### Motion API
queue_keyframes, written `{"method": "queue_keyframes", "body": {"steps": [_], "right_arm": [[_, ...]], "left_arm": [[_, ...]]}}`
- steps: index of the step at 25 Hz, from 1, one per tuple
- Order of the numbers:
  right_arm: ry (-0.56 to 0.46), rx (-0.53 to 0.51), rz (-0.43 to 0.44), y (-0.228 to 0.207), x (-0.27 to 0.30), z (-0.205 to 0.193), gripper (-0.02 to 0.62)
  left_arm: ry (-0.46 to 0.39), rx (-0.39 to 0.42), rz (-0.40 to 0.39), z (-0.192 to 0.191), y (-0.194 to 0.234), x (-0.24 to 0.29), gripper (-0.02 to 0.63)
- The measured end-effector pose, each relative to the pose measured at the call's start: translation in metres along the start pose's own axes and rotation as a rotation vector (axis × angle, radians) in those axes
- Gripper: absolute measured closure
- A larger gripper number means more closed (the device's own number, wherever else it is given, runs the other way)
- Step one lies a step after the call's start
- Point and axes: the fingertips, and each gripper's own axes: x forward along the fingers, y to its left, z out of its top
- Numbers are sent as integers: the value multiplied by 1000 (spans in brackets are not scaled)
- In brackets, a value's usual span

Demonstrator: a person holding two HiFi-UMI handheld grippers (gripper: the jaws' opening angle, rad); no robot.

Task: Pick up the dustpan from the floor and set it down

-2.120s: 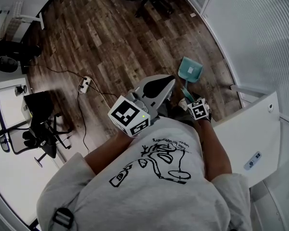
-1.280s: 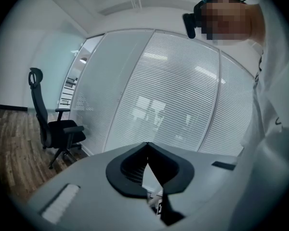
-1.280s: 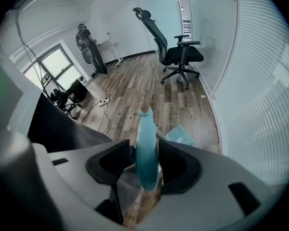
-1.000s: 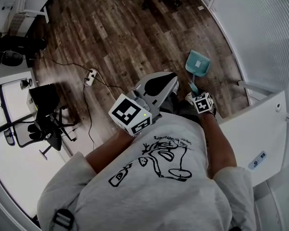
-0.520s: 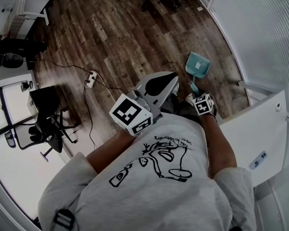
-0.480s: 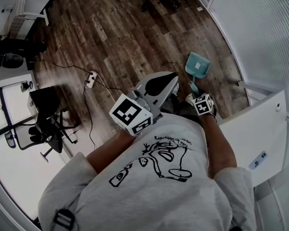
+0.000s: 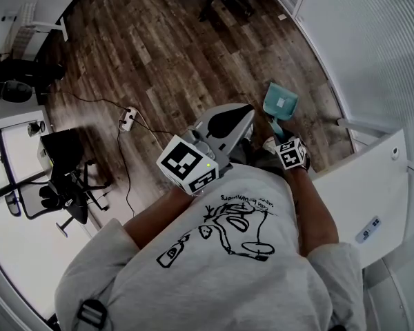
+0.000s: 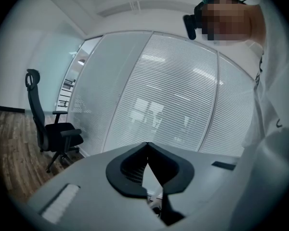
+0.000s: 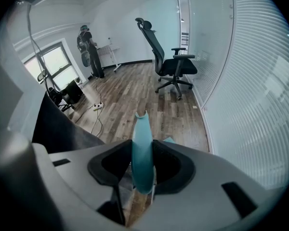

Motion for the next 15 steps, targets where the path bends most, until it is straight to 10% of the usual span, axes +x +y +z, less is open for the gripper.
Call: {"method": "queue_keyframes", "body": {"steps": [15], "right_arm": [[-56, 21, 11, -5, -34, 10, 468]], "left_arm": [[-24, 7, -34, 10, -6, 15, 604]]}}
